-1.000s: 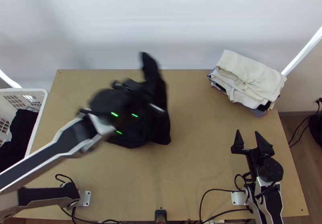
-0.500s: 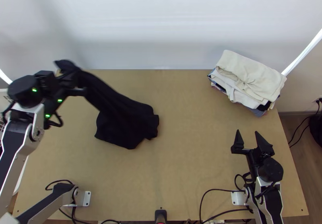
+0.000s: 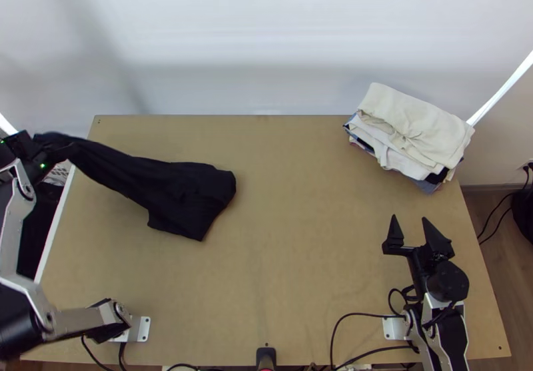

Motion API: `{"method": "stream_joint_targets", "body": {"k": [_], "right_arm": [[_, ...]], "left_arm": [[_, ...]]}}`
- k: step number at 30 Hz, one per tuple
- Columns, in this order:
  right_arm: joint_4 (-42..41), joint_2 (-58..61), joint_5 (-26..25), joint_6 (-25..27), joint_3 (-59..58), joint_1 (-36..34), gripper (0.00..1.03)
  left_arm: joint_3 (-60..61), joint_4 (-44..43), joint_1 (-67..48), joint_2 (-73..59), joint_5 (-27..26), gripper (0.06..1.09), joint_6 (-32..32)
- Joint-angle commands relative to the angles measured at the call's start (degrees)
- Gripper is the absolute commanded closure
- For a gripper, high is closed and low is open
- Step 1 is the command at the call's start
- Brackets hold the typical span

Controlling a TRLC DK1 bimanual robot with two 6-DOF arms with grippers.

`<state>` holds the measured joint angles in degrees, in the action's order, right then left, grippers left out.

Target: Fold the t-shirt

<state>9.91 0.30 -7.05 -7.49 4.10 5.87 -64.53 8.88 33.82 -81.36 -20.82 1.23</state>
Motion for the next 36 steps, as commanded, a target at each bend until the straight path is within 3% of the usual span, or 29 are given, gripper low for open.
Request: {"method": "stream_joint_targets", "body": {"k": [1,7,16,36], "right_arm": [[-0.3,-0.4,-0.2,0.1,-0.7,-0.2,0.04],[-0.3,-0.4,-0.2,0.1,-0.7,-0.1,0.04],[-0.3,-0.4,-0.2,0.1,-0.7,-0.1,0.04],[-0.3,-0.4,-0.2,0.1,-0.7,-0.1,0.04]], "left_arm": [[1.2,-4.1,3.0,-5.2,-1.0,1.05,-1.9],[0.1,-4.1,6.5,-12.7,-1.0,1.05,-4.2],[9.6,-0.1,3.1,-11.0,-1.2,1.05,-4.4],[17.6,2.5,-5.4,-10.2,0.2,1.05,4.8]]}}
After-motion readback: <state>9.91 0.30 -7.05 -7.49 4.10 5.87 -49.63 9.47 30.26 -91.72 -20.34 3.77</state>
